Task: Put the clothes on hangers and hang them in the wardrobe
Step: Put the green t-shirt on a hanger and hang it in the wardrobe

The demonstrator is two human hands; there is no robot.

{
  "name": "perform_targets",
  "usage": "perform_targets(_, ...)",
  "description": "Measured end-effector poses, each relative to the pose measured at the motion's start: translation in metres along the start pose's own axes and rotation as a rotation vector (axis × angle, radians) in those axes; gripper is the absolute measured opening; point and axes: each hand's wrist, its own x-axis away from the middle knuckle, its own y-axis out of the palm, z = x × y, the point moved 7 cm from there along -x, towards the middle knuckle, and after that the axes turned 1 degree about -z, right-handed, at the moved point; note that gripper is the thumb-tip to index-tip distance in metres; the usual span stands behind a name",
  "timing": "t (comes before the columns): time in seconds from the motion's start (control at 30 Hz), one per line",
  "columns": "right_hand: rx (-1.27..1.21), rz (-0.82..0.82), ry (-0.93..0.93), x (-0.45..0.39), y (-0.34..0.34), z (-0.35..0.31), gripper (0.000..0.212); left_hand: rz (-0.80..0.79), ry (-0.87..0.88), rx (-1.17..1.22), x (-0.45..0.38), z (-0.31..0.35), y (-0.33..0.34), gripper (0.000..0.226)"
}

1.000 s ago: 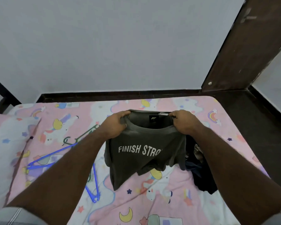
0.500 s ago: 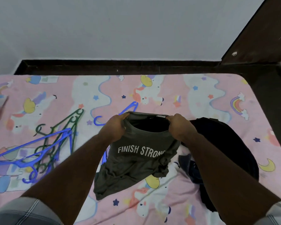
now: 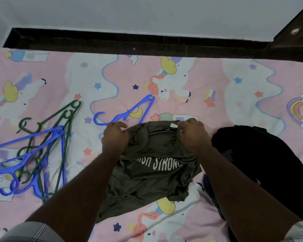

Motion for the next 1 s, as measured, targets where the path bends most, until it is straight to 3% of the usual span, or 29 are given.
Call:
perform_targets(0.13, -0.142, 0.017, 0.018, -0.009, 0.014, -0.006, 0.042, 0.108, -0.352, -0.055, -0.008, -0.061, -0.005, 0.047)
perform_targets(0.23, -0.196, 0.000, 0.039, -0.008, 0.027, -0.009, 0.038, 0.017, -0.447, -0.015, -0.015, -0.093, 0.008, 0.052)
perform_targets(0.5, -0.213, -0.006, 0.040, 0.001, 0.054, -0.014, 0.030, -0.095, -0.455, 0.211, -0.033, -0.110, 0.020, 0.061)
perform_targets(0.63, -0.239, -0.032, 0.041, 0.003, 0.061, -0.016, 0.031, -0.132, -0.401, 0.207, -0.035, -0.101, 0.016, 0.012)
perform_targets(0.67, -0.246, -0.037, 0.041, 0.004, 0.062, -0.016, 0.033, -0.132, -0.399, 0.194, -0.035, -0.100, 0.016, 0.010)
perform_targets(0.73, -0.250, -0.045, 0.041, 0.005, 0.065, -0.015, 0.035, -0.141, -0.415, 0.214, -0.036, -0.098, 0.015, 0.008)
perform_targets(0.83, -0.250, -0.061, 0.051, 0.010, 0.069, -0.014, 0.037, -0.202, -0.371, 0.245, -0.038, -0.091, 0.019, 0.026)
perform_targets(0.93, -0.272, -0.054, 0.070, 0.019, 0.070, -0.010, 0.036, -0.089, -0.263, 0.302, -0.042, -0.078, 0.001, 0.011)
perform_targets(1.0, -0.290, -0.044, 0.088, 0.027, 0.068, -0.006, 0.035, 0.028, -0.167, 0.274, -0.051, -0.072, -0.021, 0.013)
